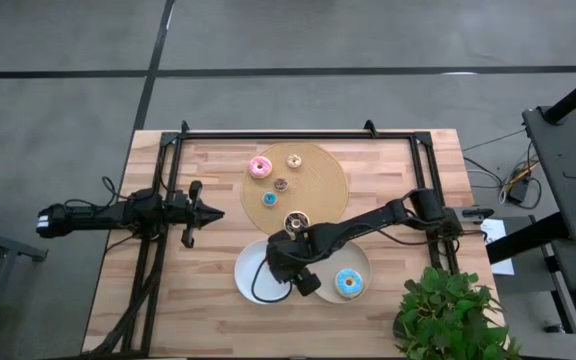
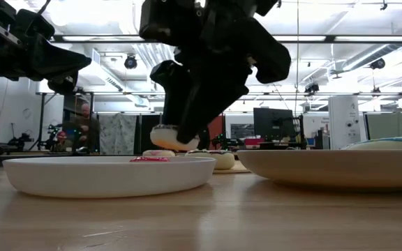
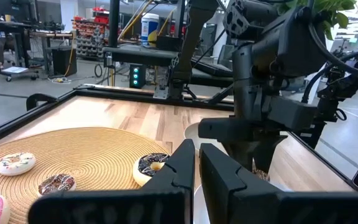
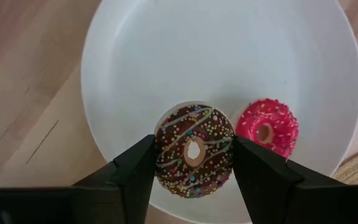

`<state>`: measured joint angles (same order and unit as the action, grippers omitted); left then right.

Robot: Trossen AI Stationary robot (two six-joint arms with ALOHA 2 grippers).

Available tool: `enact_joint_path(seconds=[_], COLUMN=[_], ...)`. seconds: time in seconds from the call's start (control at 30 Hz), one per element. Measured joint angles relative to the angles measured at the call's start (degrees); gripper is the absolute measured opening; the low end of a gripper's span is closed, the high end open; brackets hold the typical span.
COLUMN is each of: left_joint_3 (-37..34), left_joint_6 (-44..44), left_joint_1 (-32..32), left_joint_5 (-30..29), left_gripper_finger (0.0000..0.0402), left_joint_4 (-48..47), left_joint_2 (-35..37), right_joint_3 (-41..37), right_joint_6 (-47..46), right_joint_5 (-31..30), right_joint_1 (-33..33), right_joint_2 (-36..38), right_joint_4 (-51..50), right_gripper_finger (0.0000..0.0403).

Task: Pick & Place donuts
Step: Put the right small brown donut on the white plate

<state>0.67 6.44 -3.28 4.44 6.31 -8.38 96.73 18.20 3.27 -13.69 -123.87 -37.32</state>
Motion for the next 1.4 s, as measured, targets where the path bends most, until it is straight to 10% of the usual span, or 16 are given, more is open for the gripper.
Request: enact_joint_path(seconds=[1.4], left_joint_3=[0.01], left_joint_6=[0.0], left_joint_1=[-0.01], left_joint_5=[0.01], left_gripper_finger=[0.0], left_joint_4=[0.0], left_joint_2=[0.0], right_joint_3=[-4.17], right_joint_6=[-0.22], right_joint_5=[2.97], right_joint_1=[1.31], right_joint_2=[0.0], right_joint_4=[4.51], right_gripper_finger=[0.0194])
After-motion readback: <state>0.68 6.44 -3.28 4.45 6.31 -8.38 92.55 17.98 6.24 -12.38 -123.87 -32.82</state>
